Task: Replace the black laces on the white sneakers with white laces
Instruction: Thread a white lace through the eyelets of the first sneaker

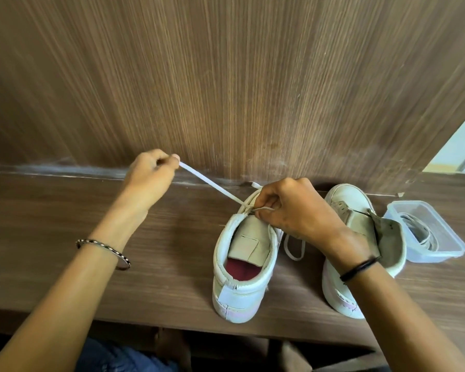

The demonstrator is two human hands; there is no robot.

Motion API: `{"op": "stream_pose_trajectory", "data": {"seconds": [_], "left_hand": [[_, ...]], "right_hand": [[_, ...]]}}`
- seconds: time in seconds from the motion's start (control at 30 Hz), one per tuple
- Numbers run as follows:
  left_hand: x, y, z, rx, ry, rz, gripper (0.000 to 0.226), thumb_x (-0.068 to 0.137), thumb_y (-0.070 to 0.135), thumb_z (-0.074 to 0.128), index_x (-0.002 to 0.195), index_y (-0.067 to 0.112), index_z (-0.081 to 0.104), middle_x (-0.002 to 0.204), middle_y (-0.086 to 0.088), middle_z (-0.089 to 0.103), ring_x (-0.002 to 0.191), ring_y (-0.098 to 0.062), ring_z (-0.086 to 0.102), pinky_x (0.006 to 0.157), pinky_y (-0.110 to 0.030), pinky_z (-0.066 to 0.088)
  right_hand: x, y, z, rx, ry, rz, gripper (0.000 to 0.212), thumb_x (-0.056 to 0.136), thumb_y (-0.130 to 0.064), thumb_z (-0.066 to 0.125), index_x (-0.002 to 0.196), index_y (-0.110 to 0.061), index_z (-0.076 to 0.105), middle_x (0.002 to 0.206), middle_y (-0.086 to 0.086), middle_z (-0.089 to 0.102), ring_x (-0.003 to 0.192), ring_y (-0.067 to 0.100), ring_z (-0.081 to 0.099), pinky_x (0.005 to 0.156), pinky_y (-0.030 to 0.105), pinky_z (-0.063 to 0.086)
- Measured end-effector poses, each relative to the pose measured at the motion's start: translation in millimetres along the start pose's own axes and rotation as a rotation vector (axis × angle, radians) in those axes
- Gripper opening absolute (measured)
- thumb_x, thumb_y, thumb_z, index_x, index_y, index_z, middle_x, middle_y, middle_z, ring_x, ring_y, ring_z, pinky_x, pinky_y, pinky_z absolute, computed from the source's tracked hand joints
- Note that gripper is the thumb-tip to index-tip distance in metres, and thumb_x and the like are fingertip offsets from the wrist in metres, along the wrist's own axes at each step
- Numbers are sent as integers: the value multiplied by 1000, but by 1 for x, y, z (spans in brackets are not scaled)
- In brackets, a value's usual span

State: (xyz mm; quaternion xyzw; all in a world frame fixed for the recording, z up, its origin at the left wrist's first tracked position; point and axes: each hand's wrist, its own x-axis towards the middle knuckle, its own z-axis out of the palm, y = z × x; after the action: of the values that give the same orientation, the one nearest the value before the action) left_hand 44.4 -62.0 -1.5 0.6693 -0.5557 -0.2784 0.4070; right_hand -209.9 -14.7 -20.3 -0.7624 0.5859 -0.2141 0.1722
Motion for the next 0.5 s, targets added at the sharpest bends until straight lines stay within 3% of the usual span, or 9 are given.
{"op": "stream_pose_trajectory", "data": {"seconds": [0.07, 0.1, 0.2, 0.27, 0.3, 0.37, 0.43, 0.5], "left_hand": [[4, 4, 1, -514, -58, -210, 26, 99, 15, 55, 74, 14, 56, 86, -8, 77, 93, -20, 75, 76, -17, 55], [3, 7, 2, -726, -115, -276, 27, 99, 12, 53, 72, 13, 51, 83, -9, 76, 91, -22, 77, 79, -20, 58], [-2, 14, 13, -935, -246, -321, 28, 99, 12, 51, 71, 14, 47, 62, -2, 56, 60, -17, 68, 73, -32, 63], [-6, 18, 22, -759, -304, -248, 30, 98, 14, 55, 68, 16, 47, 56, 1, 43, 43, -12, 41, 57, -31, 56], [-10, 20, 26, -599, -330, -163, 30, 97, 16, 58, 68, 16, 50, 57, 2, 42, 42, -10, 33, 49, -26, 45], [-17, 19, 34, -227, -401, 71, 23, 95, 24, 66, 74, 19, 58, 63, 5, 53, 47, -7, 40, 48, -18, 34], [-22, 13, 44, 32, -533, 233, 10, 92, 37, 72, 95, 29, 67, 82, 12, 70, 77, 1, 63, 71, -18, 47], [-27, 9, 51, 213, -656, 311, 22, 93, 44, 71, 114, 39, 68, 97, 16, 73, 104, 0, 64, 96, -30, 49]], "right_hand": [[-1, -2, 0, 9, 14, -2, 10, 84, -17, 78, 91, -23, 76, 85, -9, 72, 84, 10, 68, 81, 37, 60], [-1, -2, -1, 24, 16, -1, 11, 84, -15, 78, 90, -23, 75, 83, -10, 71, 83, 9, 68, 80, 36, 60], [-1, -2, -4, 66, -17, 14, 12, 83, -10, 78, 89, -20, 76, 81, -9, 72, 78, 4, 66, 75, 20, 56], [-1, -2, -7, 88, -44, 18, 11, 84, -9, 78, 89, -19, 77, 81, -8, 72, 76, 2, 65, 72, 11, 50], [-1, -2, -8, 105, -49, 22, 10, 84, -10, 78, 89, -19, 77, 81, -8, 72, 75, 0, 64, 71, 8, 48], [-2, -2, -10, 145, -51, 30, 9, 84, -12, 77, 87, -21, 76, 80, -9, 72, 75, -3, 64, 70, 6, 46], [-3, -1, -12, 177, -48, 45, 10, 85, -14, 78, 86, -24, 77, 80, -9, 74, 77, -2, 65, 70, 6, 47], [-3, 1, -14, 212, -57, 65, 10, 84, -16, 80, 86, -26, 77, 81, -10, 75, 79, -2, 67, 72, 7, 48]]}}
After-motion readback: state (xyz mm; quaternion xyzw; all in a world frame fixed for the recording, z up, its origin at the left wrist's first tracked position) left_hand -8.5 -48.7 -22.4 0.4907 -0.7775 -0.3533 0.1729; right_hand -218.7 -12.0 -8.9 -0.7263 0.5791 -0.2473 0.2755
